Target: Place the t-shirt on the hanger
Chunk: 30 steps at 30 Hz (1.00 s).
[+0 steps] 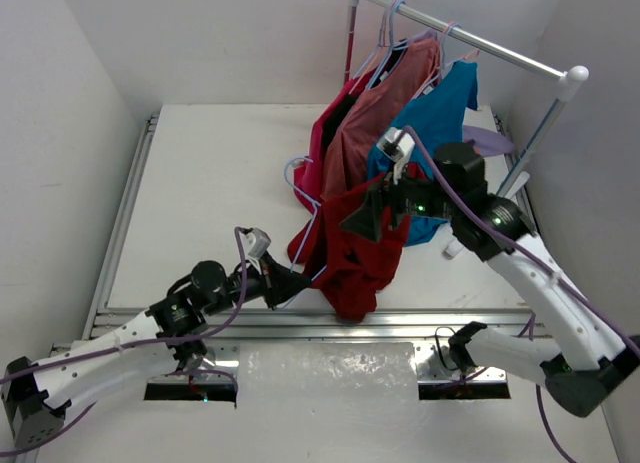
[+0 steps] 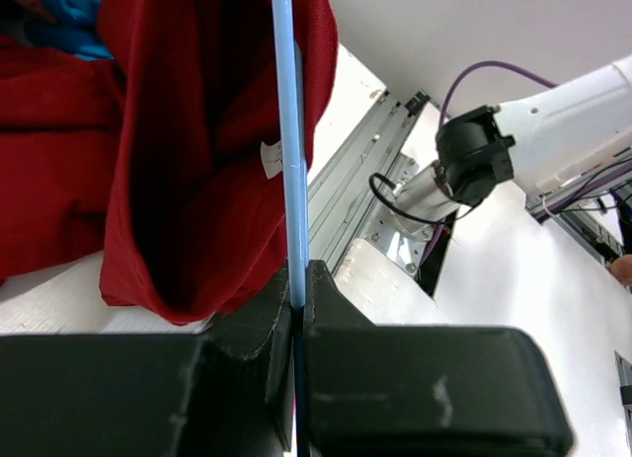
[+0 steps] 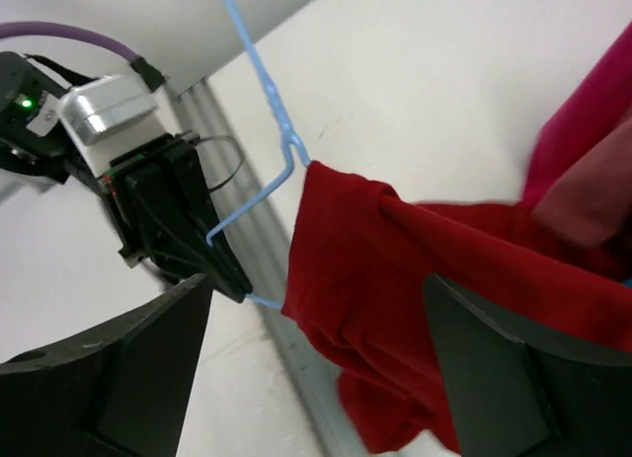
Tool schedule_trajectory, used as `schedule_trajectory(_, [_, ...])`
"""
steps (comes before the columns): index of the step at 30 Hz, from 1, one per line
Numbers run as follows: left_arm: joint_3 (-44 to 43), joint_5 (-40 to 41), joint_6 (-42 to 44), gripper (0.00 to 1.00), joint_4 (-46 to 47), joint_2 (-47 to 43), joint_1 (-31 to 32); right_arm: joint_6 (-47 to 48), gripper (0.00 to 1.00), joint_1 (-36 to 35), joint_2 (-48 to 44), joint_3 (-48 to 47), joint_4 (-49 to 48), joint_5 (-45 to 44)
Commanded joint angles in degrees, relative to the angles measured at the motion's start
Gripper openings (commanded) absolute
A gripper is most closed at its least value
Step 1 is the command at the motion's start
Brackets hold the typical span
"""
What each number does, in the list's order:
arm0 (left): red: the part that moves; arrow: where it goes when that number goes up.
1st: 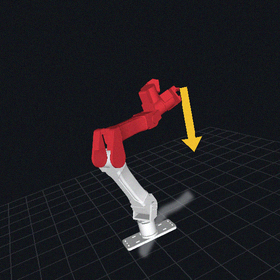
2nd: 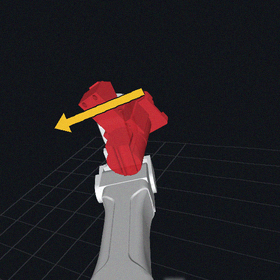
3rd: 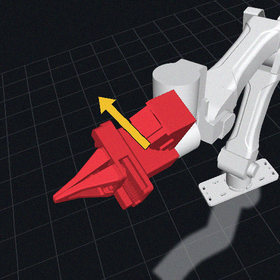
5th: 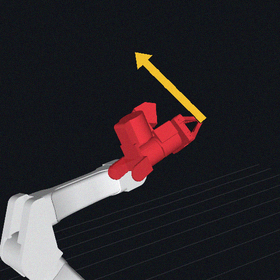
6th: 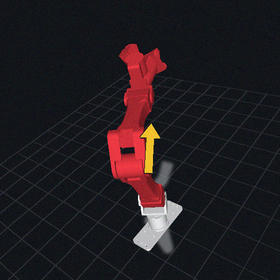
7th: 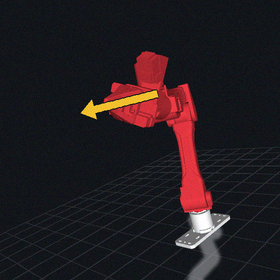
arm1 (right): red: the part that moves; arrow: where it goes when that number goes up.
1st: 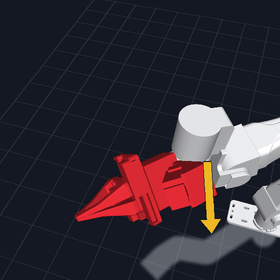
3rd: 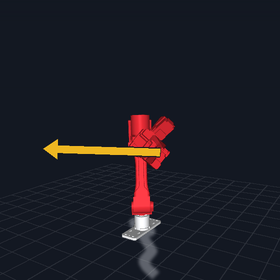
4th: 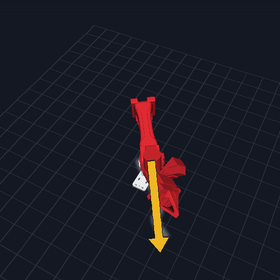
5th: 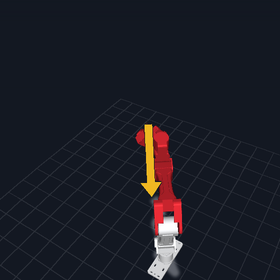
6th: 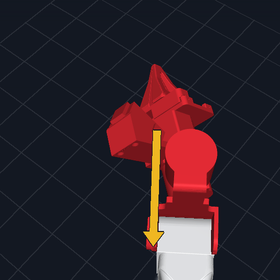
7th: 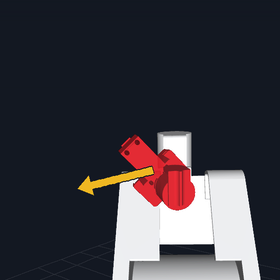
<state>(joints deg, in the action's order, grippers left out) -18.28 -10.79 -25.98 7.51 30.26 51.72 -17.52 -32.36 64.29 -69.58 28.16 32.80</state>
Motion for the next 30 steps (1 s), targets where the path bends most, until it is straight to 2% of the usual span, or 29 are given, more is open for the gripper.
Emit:
schedule_trajectory(1, [-1.1,0.5,0.6,0.0,6.1,0.0,0.2,9.8,0.87,0.1,-6.9,-1.4,-4.1,-7.1])
schedule_trajectory(3, [-2.0,-0.5,0.6,0.0,5.9,0.6,0.1,15.7,0.87,0.1,-11.1,3.0,-7.9,-11.9])
schedule_trajectory(4, [-2.3,-0.8,0.5,0.0,5.4,0.9,0.1,21.7,0.87,0.1,-13.3,4.6,-9.2,-15.3])
schedule_trajectory(6, [-3.4,-2.0,0.5,0.0,5.1,1.9,0.2,27.7,0.88,0.1,-15.2,9.9,-12.2,-15.9])
schedule_trajectory(7, [-3.9,-2.4,0.3,0.0,4.5,2.3,0.1,33.5,0.88,0.2,-15.9,11.6,-13.5,-16.6])
schedule_trajectory(9, [-4.9,-4.8,0.3,0.0,4.1,3.4,0.1,37.1,0.9,0.1,-16.7,15.0,-16.3,-15.8])
schedule_trajectory(16, [-6.9,-12.1,-0.2,0.0,5.6,6.9,0.3,42.8,0.87,0.1,-11.6,14.3,-17.4,-12.1])
schedule_trajectory(18, [-7.6,-12.9,-0.1,0.0,5.9,6.9,0.3,44.2,0.77,0.1,-8.9,12.6,-13.1,-9.7])
schedule_trajectory(21, [-9.7,-13.0,0.7,0.0,5.2,6.9,0.2,44.9,0.38,0.1,-7.3,13.0,-11.9,-8.2])
schedule_trajectory(22, [-10.7,-12.9,1.0,0.0,4.8,7.3,0.2,44.6,0.19,0.1,-7.4,13.3,-12.8,-7.9])
schedule_trajectory(24, [-13.2,-10.2,2.5,0.0,1.4,7.7,0.2,44.9,0.01,0.1,-9.0,14.3,-15.2,-7.0])
schedule_trajectory(26, [-17.9,-5.8,4.1,0.0,-4.6,8.4,0.3,44.4,0.0,0.1,-12.6,16.2,-21.1,-9.1])
schedule_trajectory(27, [-19.6,-0.6,4.4,0.02,-6.6,8.6,0.3,44.4,0.0,0.1,-14.1,19.7,-24.1,-10.0])
schedule_trajectory(28, [-22.6,2.5,4.7,0.23,-10.8,8.5,0.3,44.4,0.0,0.1,-15.7,21.4,-29.5,-10.8])
schedule_trajectory(29, [-24.2,5.3,4.8,0.36,-12.2,8.3,0.3,44.2,0.0,0.1,-18.1,22.6,-31.7,-12.5])
schedule_trajectory(30, [-25.6,10.4,4.9,0.6,-13.5,8.1,0.2,44.4,0.0,0.1,-18.9,24.1,-32.7,-13.6])
